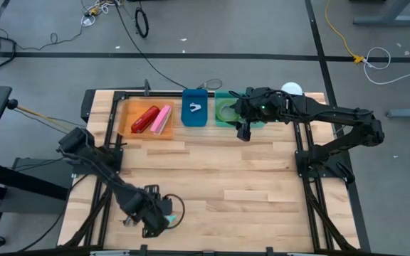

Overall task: Pick and place Stapler, Stapler remover, tape
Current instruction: Put the sky blue staple remover into the blue bin

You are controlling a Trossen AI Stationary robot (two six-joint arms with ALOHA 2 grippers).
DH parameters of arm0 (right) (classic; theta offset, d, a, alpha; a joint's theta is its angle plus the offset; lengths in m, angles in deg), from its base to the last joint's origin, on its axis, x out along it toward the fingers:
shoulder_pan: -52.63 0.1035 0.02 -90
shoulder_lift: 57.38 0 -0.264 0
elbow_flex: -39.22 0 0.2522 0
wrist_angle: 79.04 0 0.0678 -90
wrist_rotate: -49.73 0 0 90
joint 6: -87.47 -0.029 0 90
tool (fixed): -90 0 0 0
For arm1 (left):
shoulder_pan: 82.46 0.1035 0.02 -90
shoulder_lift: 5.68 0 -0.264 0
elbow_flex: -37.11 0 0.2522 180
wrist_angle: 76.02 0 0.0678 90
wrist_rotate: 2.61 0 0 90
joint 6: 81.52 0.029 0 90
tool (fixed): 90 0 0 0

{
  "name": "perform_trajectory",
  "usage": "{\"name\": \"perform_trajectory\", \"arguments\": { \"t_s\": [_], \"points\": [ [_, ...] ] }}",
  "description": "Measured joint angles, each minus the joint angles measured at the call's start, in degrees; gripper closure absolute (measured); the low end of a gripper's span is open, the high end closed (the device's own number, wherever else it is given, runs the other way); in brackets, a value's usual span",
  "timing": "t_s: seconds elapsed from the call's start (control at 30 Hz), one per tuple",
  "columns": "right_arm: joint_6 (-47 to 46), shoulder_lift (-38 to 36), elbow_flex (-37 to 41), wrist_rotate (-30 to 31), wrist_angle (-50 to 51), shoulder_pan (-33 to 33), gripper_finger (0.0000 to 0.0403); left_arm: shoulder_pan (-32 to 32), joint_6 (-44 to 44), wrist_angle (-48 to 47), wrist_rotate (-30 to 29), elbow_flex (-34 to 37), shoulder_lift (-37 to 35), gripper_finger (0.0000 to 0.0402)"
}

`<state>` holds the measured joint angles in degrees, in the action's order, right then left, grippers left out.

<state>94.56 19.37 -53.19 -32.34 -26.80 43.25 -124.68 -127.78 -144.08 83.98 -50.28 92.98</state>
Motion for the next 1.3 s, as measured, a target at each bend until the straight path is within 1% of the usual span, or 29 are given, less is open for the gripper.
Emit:
{"name": "perform_trajectory", "arguments": {
  "t_s": [0.07, 0.2, 0.37, 0.53, 0.6, 0.7, 0.83, 0.97, 1.3],
  "points": [
    [0.01, 0.0, 0.0, -0.03, 0.0, 0.02, 0.0121, -1.28, 0.41, -0.39, 0.03, 0.43, 0.72, 0.0122],
    [-0.07, 0.0, 0.0, -0.19, 0.07, 0.1, 0.0121, -2.69, 0.35, -0.49, 1.46, 3.91, 0.71, 0.0122],
    [-0.17, 0.0, 0.0, -2.91, 0.13, 0.11, 0.0121, -2.97, -0.04, 2.91, 3.23, 7.06, 0.29, 0.0123],
    [-0.17, 0.0, 0.0, -3.0, 0.16, 0.12, 0.0121, -2.19, 0.39, 4.27, 3.5, 9.29, 0.29, 0.0123],
    [-0.16, 0.0, 0.0, -3.0, 0.17, 0.12, 0.0121, -1.75, 0.37, 4.2, 4.42, 9.53, 0.29, 0.0123],
    [-0.16, 0.0, 0.0, -2.99, 0.29, 0.12, 0.0121, -1.13, 0.33, 7.67, 5.63, 9.29, 0.29, 0.0123],
    [-0.26, 0.0, 0.0, -2.85, 0.58, 0.12, 0.0121, -1.02, 0.05, 11.82, 5.69, 9.24, 0.29, 0.0123],
    [0.18, 0.0, 0.0, -2.83, 2.47, 0.12, 0.0121, -0.49, -0.07, 10.69, 6.55, 9.22, 0.29, 0.0123],
    [3.34, -1.14, 0.04, -2.78, 5.06, 1.04, 0.0121, -0.32, -1.51, 8.92, 11.76, 9.22, 0.05, 0.0123]
  ]
}}
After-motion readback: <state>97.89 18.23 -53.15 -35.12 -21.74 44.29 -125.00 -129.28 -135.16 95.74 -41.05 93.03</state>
